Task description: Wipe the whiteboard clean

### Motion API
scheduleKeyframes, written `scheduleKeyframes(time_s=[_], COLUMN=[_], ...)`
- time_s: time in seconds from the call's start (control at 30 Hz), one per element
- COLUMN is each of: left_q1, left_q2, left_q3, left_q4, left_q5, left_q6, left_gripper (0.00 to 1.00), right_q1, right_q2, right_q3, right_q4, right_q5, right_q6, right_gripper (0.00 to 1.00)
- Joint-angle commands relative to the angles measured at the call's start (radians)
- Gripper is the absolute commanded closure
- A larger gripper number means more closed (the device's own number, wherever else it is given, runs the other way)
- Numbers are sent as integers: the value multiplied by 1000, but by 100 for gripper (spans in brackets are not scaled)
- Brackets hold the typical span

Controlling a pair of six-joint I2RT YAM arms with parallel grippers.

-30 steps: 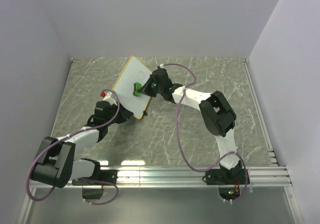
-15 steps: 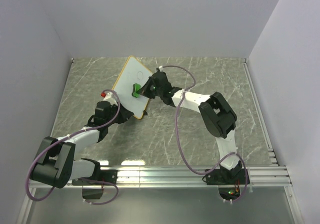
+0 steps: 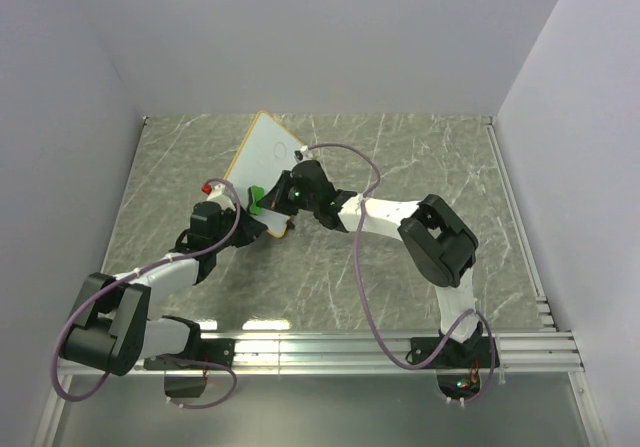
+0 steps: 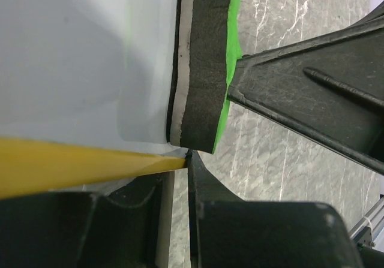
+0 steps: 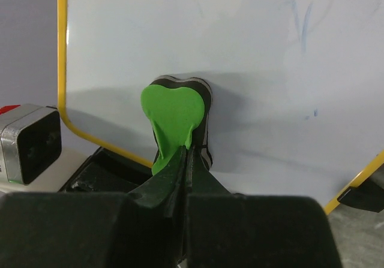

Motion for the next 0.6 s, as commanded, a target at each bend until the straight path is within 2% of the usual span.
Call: scheduleKeyframes(time_s=[0.0,0.23,0.57], left_q1=[-51,-61,-73], left_q2=[-5,-10,-5], left_q3=[1,5,13], left_q4=[-10,-20,-27], left_q5=[118,117,118], left_q6=[61,66,72], left_gripper=[100,100,100], right_q1=[31,-37,-158], right_q2=[15,97,137], right_q3=[14,119,135], right_q4=[-28,-172,-261], right_q5=[-45,21,83], right_q6=[-17,-50,-77], right_gripper=[100,100,100])
